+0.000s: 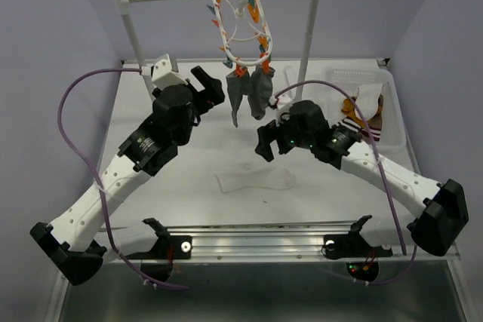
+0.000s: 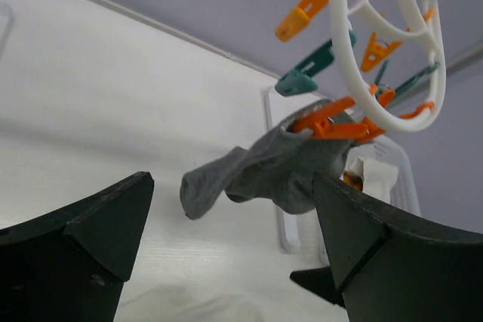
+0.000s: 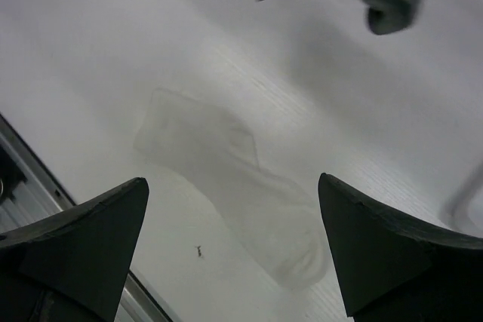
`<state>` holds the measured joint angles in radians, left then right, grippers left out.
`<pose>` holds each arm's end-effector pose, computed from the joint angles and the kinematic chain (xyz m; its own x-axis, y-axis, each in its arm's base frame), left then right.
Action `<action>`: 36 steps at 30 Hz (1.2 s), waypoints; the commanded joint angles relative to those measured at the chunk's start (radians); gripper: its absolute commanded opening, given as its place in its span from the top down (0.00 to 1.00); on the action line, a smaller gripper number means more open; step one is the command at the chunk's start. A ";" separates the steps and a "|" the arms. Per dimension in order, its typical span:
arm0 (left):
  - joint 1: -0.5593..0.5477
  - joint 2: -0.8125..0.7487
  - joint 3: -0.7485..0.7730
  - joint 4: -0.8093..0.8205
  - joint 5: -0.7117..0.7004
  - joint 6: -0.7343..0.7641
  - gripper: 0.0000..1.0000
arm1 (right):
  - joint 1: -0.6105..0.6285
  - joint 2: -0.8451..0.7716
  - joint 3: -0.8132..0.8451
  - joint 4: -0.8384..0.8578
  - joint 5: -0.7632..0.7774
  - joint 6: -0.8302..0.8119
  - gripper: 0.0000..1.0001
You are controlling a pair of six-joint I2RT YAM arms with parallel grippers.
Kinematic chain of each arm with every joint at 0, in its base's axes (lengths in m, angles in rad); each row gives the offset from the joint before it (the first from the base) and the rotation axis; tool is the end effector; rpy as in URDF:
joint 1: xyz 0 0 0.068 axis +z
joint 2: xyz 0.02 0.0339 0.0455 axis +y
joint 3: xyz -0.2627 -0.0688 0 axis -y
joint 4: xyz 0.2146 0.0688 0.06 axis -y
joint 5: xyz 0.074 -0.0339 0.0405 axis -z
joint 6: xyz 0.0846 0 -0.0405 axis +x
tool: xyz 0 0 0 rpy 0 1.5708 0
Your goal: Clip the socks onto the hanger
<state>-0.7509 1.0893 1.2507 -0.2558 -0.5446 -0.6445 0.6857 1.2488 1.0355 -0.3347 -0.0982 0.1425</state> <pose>0.2099 -0.1360 0.4262 -0.1792 -0.5357 -0.8252 0.1237 0.8198 -0.5591 0.2226 0.1928 0.2935 -0.4978 -0.2247 -0.8377 -0.6306 0.7568 0.1718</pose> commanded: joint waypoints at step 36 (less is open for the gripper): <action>0.429 0.161 0.102 0.237 0.535 0.241 0.01 | 0.155 0.333 0.239 0.582 0.508 -0.017 0.00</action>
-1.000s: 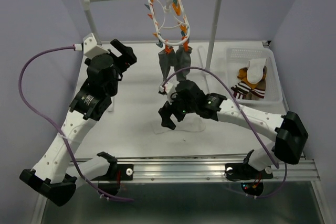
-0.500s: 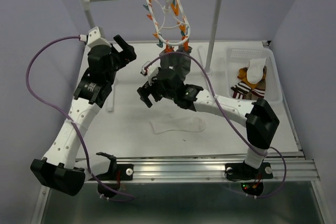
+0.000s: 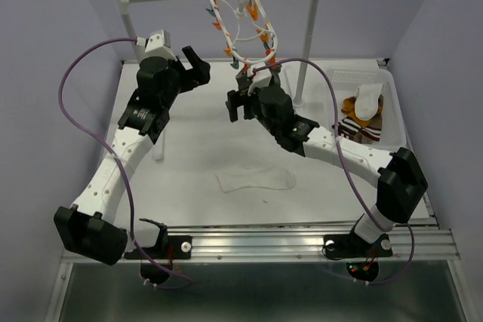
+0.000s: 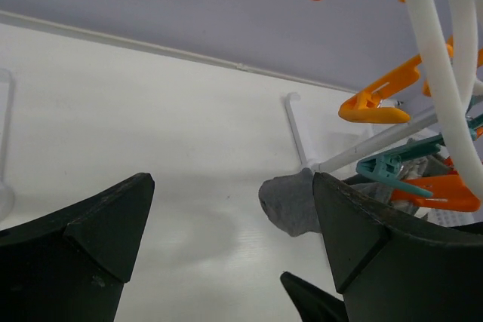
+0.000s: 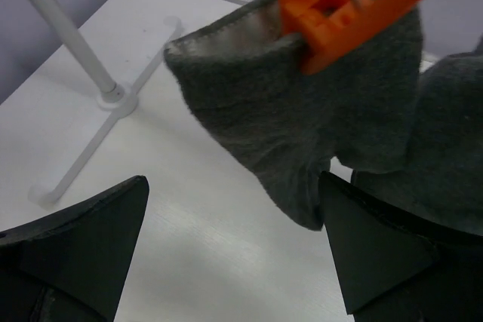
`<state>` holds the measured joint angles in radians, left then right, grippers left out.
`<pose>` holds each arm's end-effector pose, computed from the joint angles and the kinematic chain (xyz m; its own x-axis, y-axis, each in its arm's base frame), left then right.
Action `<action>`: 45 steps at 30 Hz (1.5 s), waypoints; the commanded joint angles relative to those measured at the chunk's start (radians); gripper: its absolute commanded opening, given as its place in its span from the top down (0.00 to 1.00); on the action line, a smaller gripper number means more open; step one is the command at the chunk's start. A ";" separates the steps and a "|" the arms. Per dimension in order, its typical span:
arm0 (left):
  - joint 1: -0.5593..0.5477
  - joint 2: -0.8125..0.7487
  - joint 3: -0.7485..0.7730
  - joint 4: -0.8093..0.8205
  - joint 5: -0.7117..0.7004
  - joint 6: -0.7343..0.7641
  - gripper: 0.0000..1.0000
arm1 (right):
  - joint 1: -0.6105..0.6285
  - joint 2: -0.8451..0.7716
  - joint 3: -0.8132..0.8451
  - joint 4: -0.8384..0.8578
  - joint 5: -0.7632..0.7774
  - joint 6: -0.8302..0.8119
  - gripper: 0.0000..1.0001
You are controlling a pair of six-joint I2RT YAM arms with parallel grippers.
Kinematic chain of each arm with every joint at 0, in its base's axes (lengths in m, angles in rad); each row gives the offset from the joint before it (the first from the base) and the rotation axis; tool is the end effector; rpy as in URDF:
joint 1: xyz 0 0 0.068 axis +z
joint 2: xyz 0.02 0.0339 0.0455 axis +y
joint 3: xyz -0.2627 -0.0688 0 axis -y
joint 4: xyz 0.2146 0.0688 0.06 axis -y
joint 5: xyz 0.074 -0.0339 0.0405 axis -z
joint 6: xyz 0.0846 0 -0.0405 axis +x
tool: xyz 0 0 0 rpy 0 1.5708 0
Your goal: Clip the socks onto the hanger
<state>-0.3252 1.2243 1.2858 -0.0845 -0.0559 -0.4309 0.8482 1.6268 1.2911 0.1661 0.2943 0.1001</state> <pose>0.2855 -0.0913 0.4300 -0.1309 -0.3960 -0.9089 0.2326 0.8789 -0.4164 0.2894 0.2912 0.3356 -0.1639 -0.0413 -0.9856 -0.5150 0.8558 0.0498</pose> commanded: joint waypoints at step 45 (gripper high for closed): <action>-0.107 0.253 0.198 0.175 0.459 0.057 0.01 | -0.037 -0.117 -0.142 0.173 -0.502 -0.059 0.00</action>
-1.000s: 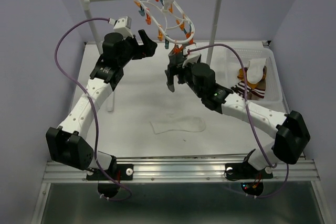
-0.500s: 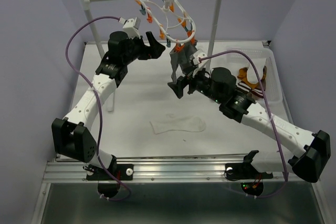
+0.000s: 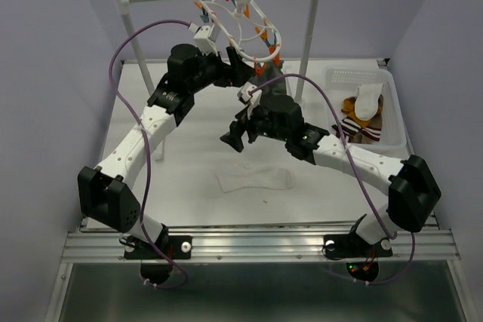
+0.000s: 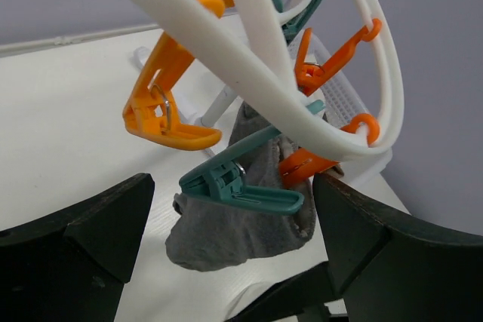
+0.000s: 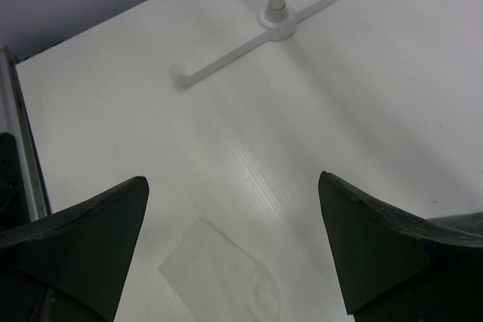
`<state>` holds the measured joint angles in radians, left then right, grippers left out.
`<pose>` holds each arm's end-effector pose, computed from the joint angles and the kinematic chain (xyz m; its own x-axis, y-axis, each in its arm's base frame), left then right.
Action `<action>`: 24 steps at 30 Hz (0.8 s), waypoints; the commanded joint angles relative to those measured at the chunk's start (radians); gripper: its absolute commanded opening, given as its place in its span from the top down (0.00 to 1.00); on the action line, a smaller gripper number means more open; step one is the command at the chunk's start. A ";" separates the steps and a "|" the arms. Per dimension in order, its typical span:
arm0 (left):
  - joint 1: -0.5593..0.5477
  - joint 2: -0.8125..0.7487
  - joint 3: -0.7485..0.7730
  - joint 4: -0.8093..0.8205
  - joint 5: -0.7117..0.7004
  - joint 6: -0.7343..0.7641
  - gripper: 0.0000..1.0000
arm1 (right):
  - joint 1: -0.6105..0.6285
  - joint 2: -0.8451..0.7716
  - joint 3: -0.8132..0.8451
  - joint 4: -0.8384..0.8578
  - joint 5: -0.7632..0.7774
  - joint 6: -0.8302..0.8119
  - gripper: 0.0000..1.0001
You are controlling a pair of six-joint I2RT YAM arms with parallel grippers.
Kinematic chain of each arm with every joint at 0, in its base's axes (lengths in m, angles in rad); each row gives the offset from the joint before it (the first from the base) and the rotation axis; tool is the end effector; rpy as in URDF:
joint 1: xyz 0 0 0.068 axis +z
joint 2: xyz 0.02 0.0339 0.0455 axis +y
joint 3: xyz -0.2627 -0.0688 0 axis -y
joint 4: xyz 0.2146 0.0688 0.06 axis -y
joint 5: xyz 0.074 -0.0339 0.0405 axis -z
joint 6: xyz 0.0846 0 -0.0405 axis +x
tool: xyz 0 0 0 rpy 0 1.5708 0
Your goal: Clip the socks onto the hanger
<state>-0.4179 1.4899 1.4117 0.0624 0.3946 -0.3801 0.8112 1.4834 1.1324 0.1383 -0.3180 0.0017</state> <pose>0.3245 -0.1797 0.4160 -0.2828 -0.2492 -0.9263 0.6688 0.6410 -0.3766 0.2357 0.2866 0.3252 -0.1469 -0.1523 -0.9774 -0.8990 0.4328 0.0677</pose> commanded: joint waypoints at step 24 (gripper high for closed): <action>-0.027 -0.218 0.001 -0.070 -0.114 0.076 0.01 | -0.093 0.064 -0.180 0.939 0.579 0.041 0.00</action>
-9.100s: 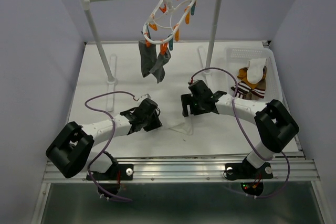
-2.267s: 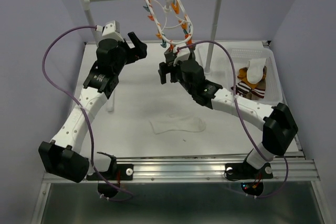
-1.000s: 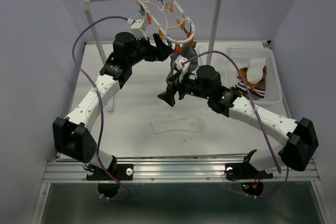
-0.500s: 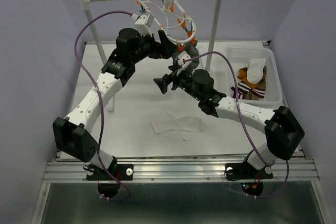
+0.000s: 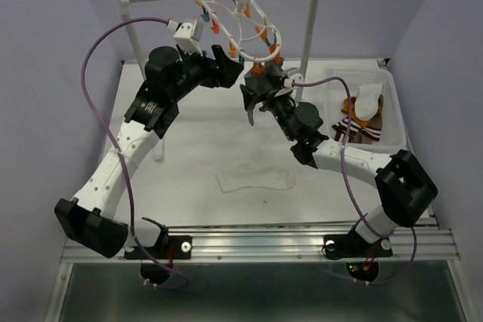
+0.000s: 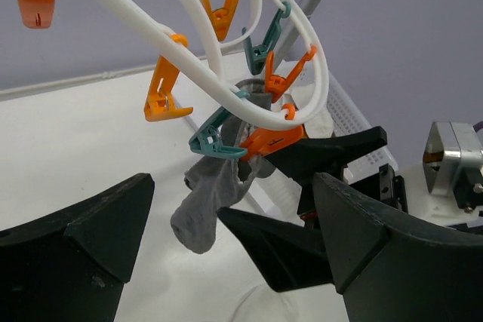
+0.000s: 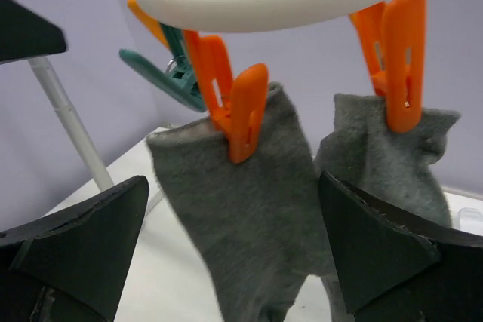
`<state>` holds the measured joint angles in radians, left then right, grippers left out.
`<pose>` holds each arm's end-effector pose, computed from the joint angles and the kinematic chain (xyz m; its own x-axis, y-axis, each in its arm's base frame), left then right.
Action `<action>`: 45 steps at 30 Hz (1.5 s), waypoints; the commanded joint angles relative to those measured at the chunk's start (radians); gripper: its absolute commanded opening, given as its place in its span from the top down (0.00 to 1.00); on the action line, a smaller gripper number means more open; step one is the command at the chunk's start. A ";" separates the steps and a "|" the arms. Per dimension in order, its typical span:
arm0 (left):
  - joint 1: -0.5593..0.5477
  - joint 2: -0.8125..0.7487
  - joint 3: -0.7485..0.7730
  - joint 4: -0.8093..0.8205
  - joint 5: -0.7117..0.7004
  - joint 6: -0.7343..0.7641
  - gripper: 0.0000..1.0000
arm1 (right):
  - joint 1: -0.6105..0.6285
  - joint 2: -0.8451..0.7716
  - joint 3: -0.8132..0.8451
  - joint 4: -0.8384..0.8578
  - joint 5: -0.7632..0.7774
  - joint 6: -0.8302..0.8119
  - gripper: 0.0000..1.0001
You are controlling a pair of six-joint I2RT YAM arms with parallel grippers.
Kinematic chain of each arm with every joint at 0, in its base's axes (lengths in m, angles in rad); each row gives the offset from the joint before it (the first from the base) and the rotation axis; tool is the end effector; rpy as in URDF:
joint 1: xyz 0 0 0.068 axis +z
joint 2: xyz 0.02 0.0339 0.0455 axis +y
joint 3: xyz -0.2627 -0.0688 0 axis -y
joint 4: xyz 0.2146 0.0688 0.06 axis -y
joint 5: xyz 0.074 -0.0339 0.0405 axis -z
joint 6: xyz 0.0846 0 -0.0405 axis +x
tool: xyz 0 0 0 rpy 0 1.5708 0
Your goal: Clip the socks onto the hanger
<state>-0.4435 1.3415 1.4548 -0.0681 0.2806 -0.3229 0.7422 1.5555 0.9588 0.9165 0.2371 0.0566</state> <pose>0.2807 -0.1593 0.4602 -0.1714 -0.2561 -0.9513 0.6409 0.7043 -0.3051 0.2902 0.2392 0.3543 0.2034 0.2612 -0.9436 -0.5050 0.8537 0.1274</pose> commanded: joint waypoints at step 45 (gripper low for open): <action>0.158 -0.173 -0.086 0.025 -0.308 -0.004 0.01 | 0.105 0.204 0.247 0.127 0.155 -0.158 0.00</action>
<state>-0.2947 1.1767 1.3521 -0.0807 -0.0280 -0.3271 0.8497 1.8259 1.2579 0.8192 0.1856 -0.0650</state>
